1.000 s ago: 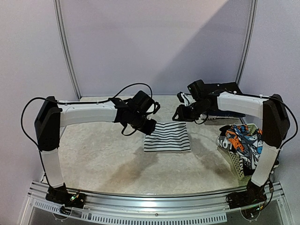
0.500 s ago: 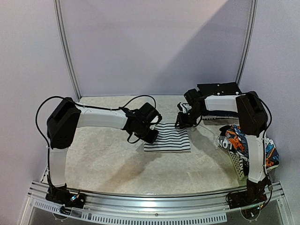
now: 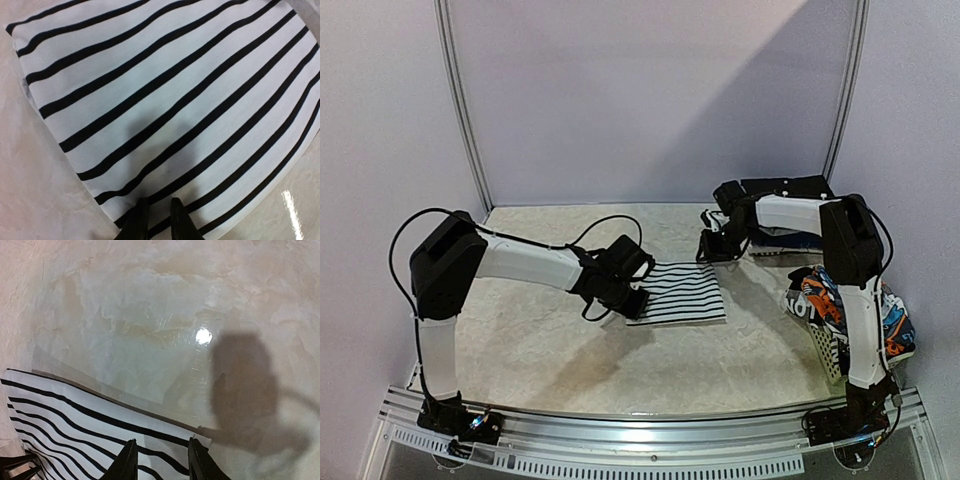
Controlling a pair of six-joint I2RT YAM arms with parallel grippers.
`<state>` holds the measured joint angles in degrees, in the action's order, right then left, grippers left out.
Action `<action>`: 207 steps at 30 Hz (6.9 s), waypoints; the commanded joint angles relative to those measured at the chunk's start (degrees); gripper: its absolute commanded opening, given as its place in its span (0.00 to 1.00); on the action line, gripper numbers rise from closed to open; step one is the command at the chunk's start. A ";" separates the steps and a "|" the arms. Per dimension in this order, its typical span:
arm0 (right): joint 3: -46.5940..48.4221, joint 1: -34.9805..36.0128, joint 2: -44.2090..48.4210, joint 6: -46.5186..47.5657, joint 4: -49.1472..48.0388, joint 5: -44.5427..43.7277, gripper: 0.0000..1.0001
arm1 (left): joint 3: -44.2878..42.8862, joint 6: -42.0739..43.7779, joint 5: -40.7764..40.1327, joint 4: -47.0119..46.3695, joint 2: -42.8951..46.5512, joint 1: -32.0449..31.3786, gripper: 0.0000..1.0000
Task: Fold and stack the mixed laundry pile
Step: Smooth out the square-folded tank top at the center of the board, then pick up the square-folded tank top from the center of the board, then pass from the left arm to the right
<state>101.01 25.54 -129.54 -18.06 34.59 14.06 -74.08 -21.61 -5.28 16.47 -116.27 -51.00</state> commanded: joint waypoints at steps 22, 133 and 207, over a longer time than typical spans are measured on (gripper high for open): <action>-32.98 7.16 23.77 -5.14 -11.90 0.64 0.33 | -24.64 8.43 4.64 9.86 -12.08 9.14 0.19; -56.91 6.69 63.61 -22.43 -20.66 -10.46 0.99 | 4.27 48.94 -18.40 -32.06 -3.28 -16.58 0.00; -48.61 5.57 15.95 -42.53 -54.47 11.07 0.34 | 19.22 33.23 -14.50 -45.24 7.84 -16.80 0.00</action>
<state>51.07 31.83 -111.85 -61.84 -20.93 25.82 -55.81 13.04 -22.04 -27.62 -109.82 -68.12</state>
